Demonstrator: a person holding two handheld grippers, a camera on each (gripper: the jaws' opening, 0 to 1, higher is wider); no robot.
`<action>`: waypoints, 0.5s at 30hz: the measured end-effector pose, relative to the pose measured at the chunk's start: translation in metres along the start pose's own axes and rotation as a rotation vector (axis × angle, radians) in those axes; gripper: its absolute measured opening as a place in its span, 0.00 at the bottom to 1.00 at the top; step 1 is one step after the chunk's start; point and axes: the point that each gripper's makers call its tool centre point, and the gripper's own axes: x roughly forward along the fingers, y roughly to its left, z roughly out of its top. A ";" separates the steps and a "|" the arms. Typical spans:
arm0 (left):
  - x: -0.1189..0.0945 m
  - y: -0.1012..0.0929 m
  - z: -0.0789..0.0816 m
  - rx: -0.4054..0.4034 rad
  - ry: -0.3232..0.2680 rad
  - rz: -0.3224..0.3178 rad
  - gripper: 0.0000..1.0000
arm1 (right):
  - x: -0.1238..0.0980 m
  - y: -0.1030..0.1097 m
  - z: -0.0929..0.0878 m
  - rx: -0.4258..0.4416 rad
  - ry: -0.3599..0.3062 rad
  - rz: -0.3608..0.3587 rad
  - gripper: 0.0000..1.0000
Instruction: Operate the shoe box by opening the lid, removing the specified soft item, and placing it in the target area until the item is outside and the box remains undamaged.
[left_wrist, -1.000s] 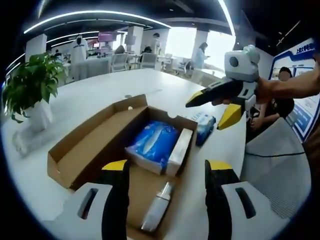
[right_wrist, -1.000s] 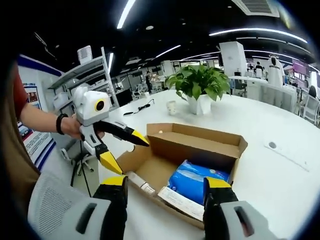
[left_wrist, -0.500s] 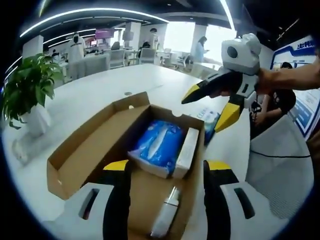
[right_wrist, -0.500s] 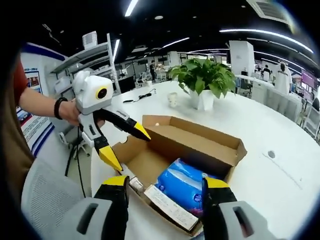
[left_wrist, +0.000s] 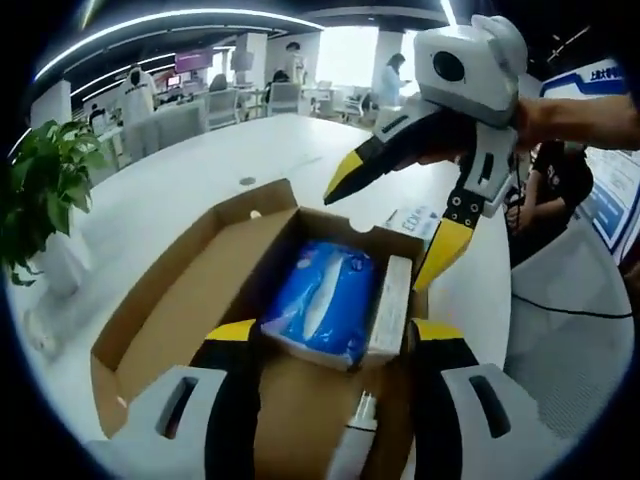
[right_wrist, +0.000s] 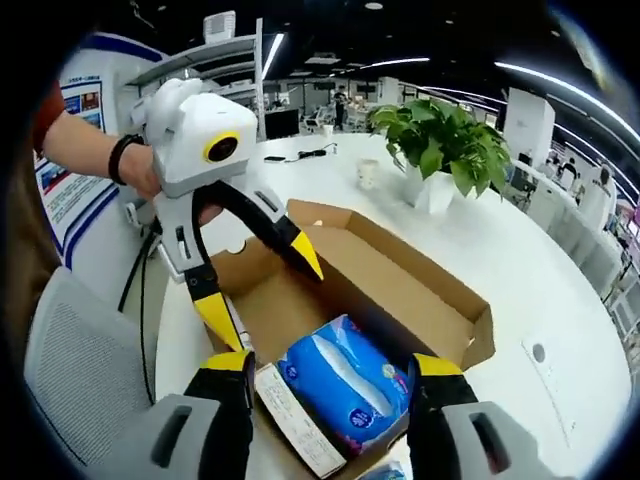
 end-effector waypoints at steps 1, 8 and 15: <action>0.003 0.003 0.000 -0.002 0.006 -0.002 0.59 | 0.003 -0.003 -0.003 -0.003 0.014 0.005 0.61; 0.014 0.009 -0.006 -0.011 0.051 -0.019 0.62 | 0.017 -0.005 -0.003 -0.057 0.057 0.022 0.62; 0.027 0.014 -0.008 -0.005 0.070 -0.030 0.63 | 0.026 -0.015 -0.009 -0.093 0.102 0.030 0.62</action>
